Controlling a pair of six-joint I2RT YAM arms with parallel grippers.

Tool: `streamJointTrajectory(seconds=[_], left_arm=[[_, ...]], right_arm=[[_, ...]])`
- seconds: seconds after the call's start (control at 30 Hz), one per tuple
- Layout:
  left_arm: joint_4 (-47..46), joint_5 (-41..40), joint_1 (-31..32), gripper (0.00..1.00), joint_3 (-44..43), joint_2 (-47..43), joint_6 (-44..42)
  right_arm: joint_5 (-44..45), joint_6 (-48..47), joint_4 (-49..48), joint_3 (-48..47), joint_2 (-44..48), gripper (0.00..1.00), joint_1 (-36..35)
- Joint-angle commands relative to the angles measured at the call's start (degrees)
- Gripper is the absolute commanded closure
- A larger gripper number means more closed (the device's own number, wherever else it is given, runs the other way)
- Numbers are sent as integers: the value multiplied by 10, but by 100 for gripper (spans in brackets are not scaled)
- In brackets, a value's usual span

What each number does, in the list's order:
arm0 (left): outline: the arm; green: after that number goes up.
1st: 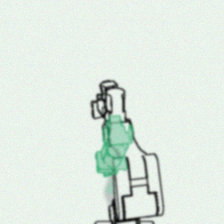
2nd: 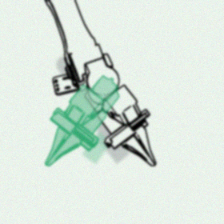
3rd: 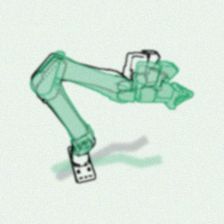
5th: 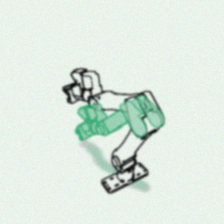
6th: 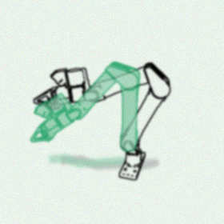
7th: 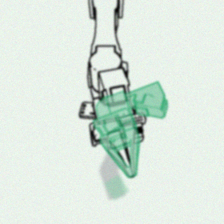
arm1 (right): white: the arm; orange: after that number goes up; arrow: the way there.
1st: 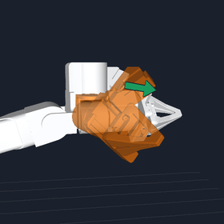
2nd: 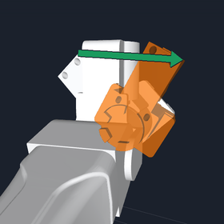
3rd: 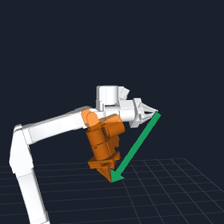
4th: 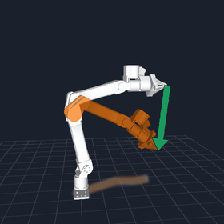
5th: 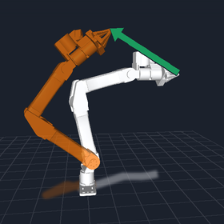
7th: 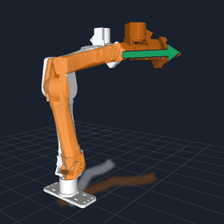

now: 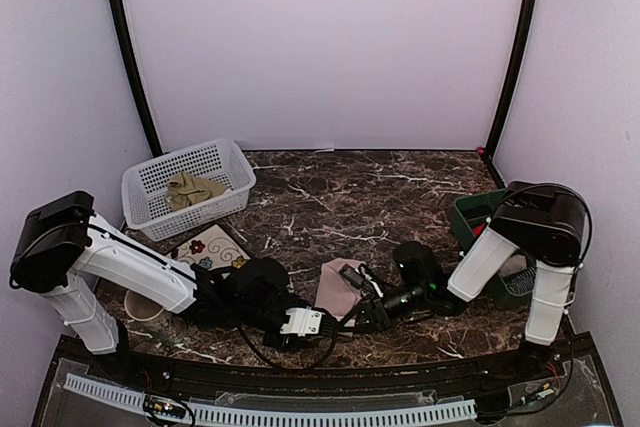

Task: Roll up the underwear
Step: Roll the underwear at the center of the board.

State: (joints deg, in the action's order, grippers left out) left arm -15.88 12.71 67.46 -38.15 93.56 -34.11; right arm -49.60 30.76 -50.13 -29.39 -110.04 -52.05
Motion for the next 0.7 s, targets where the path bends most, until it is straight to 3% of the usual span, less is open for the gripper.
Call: streamJointTrajectory(seconds=[0.0,0.27,0.53,0.67], left_arm=[[-45,-34,7,52,-27,19,-40],[-64,-59,7,52,-6,-6,-58],[-61,-46,7,53,-23,45,-69],[-61,-53,7,60,-26,74,-71]], right_arm=[[-5,6,55,-1,-26,100,4],[3,-24,137,-15,-16,100,5],[33,-63,289,-74,-19,100,7],[39,-65,302,-73,-17,100,9]])
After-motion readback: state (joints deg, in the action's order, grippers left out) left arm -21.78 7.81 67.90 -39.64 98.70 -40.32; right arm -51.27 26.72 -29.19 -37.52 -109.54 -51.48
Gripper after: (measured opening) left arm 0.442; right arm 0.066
